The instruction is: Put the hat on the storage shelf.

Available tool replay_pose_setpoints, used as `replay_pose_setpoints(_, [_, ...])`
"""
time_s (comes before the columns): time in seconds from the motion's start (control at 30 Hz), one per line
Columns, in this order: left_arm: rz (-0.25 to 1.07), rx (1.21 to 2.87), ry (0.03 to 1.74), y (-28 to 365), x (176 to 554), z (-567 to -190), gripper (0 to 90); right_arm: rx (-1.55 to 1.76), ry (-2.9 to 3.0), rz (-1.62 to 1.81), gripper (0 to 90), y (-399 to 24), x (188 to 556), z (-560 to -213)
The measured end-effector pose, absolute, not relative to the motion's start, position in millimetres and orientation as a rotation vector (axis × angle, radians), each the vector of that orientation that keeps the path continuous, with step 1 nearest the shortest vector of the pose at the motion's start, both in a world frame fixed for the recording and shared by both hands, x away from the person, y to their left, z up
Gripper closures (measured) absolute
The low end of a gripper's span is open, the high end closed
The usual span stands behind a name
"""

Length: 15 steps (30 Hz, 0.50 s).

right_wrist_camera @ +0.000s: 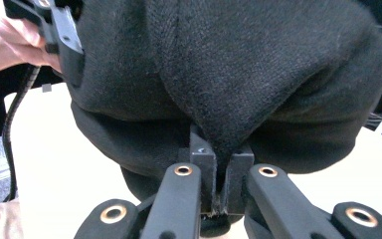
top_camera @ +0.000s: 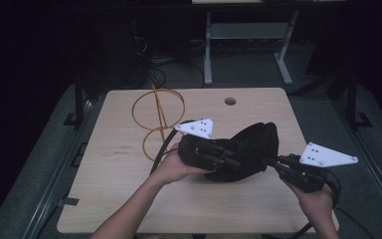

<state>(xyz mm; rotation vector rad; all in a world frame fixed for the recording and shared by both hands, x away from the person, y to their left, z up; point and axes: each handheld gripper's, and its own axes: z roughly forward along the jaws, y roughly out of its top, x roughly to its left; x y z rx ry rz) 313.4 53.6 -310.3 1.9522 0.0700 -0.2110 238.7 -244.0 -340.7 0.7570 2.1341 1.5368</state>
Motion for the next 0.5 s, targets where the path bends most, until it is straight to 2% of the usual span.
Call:
replay_pose_setpoints(0.27, [-0.150,2.005,0.097,60,313,-309,54.7,0.694,2.154,1.496,87.3,-239,242,-319])
replay_pose_setpoints(0.5, [-0.079,2.023,0.159,81,314,-306,43.0,0.716,2.161,1.501,87.3,-245,248,-311])
